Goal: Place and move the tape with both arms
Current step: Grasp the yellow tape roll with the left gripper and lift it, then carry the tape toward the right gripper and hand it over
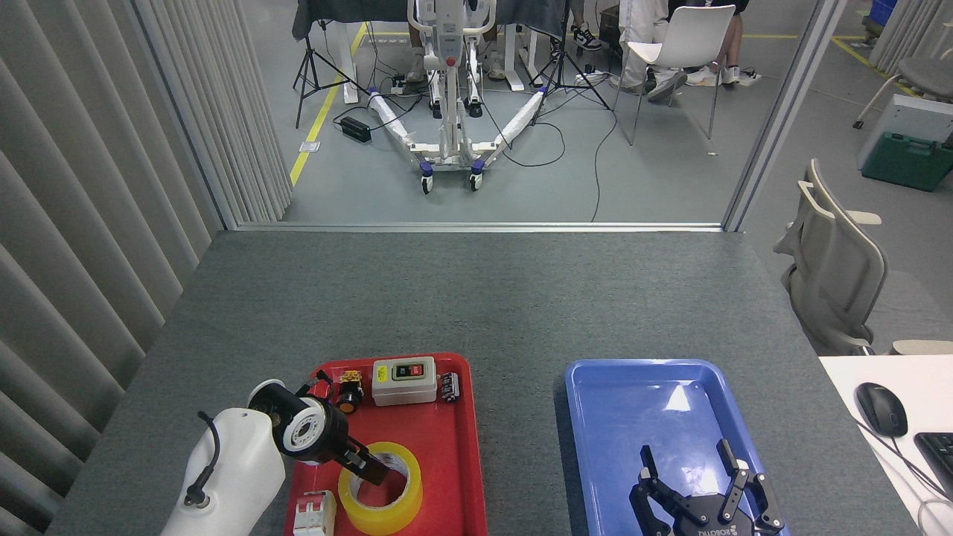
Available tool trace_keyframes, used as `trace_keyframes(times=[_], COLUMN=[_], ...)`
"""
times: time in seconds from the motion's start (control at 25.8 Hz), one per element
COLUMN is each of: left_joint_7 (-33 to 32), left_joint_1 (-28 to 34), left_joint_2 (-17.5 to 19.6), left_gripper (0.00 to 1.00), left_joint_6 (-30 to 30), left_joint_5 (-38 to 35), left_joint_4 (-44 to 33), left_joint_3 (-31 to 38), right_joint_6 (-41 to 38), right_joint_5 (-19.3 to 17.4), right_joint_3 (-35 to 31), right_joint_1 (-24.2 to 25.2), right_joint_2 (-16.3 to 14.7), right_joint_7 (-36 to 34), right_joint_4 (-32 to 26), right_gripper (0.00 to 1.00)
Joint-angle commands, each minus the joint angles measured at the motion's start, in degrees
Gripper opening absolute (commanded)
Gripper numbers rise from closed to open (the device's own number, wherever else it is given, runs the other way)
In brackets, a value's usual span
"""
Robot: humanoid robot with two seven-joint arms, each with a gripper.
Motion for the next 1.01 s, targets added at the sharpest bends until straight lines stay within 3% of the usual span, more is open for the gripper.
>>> trace_keyframes(times=[0.0, 0.12, 0.16, 0.27, 0.5, 0.62, 0.7, 0.81, 0.89, 0.97], left_joint_7=[-1.6, -4.3, -4.5, -4.5, -3.5, -1.5, 1.0, 6.8, 10.6, 13.9], left_joint_1=[0.1, 1.1, 1.9, 4.1, 4.1, 4.1, 4.4, 6.9, 8.0, 7.9], left_joint_2=[-0.1, 0.0, 0.1, 0.6, -1.0, -3.1, -5.9, -9.8, -10.4, -10.5], left_gripper=[0.66, 0.12, 0.0, 0.0, 0.0, 0.0, 0.0, 0.0, 0.0, 0.0], left_joint_6=[-0.1, -0.2, -0.5, -3.0, -19.8, -20.5, -20.5, -20.5, -20.5, -20.5], left_joint_5=[-0.3, -0.3, -0.2, -0.2, 0.7, 3.0, 9.5, 30.4, 44.2, 48.7], left_joint_4=[0.3, 0.2, -0.4, -4.3, -8.8, -13.6, -14.9, -12.9, -6.8, -0.4], left_joint_3=[-0.4, -1.9, -1.7, -0.1, 7.0, 9.0, 10.5, 15.4, 15.9, 15.2], right_joint_6=[-0.1, -0.1, -0.1, -0.1, -0.1, -0.1, -0.1, -0.2, -0.4, -2.6], right_joint_5=[0.0, 0.0, 0.0, -0.1, -0.1, -0.1, -0.1, -0.1, -0.5, -0.5], right_joint_3=[0.0, 0.1, 0.1, -0.2, -0.3, -0.3, -0.3, -0.3, -0.3, -0.3], right_joint_1=[0.3, 0.4, 0.4, 0.4, 1.0, 1.0, 1.0, 1.0, 1.1, 1.4], right_joint_2=[-0.2, -0.4, -0.4, -0.5, -0.4, -0.4, -0.4, -0.4, -0.4, -0.4], right_joint_7=[0.3, 0.3, 0.2, 0.1, -0.8, -0.8, -0.9, -1.0, -1.9, -2.9], right_joint_4=[0.0, 0.0, 0.0, 0.0, -0.1, -0.1, -0.1, 0.0, 0.1, 0.0], right_gripper=[1.0, 1.0, 1.0, 1.0, 1.0, 1.0, 1.0, 1.0, 1.0, 1.0])
